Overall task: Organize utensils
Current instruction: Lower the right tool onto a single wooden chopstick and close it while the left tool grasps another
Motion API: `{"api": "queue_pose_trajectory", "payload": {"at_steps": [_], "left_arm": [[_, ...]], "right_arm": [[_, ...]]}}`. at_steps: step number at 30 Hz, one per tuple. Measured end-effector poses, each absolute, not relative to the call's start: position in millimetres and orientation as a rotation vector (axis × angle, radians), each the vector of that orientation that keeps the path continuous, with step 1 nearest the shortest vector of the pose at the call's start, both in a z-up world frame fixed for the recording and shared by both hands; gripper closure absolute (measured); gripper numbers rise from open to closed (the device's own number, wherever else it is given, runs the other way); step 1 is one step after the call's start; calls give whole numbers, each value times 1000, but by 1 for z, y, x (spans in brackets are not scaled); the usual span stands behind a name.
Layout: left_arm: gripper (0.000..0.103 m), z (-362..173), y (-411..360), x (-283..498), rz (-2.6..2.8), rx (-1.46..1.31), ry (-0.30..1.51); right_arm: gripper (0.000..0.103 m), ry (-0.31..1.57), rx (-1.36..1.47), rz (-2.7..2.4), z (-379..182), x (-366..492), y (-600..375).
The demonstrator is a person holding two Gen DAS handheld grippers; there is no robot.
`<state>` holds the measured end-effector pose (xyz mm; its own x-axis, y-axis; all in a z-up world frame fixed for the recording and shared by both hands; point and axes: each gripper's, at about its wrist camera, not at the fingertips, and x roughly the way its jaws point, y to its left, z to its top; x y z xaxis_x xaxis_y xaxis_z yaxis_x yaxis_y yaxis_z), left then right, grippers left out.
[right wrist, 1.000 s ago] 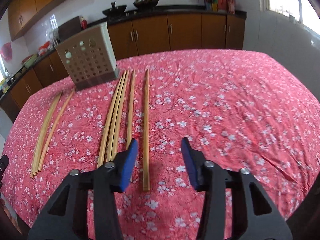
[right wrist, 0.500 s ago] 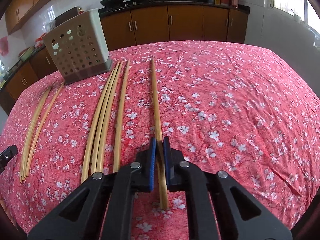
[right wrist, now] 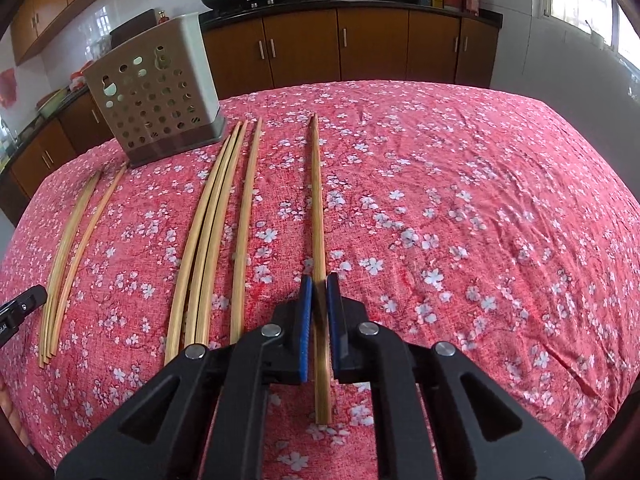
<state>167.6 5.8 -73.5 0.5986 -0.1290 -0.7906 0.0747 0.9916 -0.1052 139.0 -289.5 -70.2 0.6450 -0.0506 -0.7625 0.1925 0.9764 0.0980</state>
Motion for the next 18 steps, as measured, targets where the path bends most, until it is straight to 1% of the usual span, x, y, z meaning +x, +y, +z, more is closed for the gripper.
{"api": "queue_pose_trajectory", "payload": {"at_steps": [3,4,5,10,17,18], "left_arm": [[89,-75,2,171,-111,-33,921],[93,-76,0,173,-110,-25,925],[94,-79,0,176,-102,-21,944],[94,-81,1,184,-83,-2,933],[95,-83,39,208,10,-21,905],[93,-83,43,210,17,-20,898]], "right_arm": [[94,863,177,-134,-70,144,-287],[94,863,171,-135,-70,145,-285],[94,863,167,-135,-71,146,-283],[94,860,139,-124,-73,153,-278],[95,855,146,-164,-74,174,-301],[95,852,161,-184,-75,177,-307]]}}
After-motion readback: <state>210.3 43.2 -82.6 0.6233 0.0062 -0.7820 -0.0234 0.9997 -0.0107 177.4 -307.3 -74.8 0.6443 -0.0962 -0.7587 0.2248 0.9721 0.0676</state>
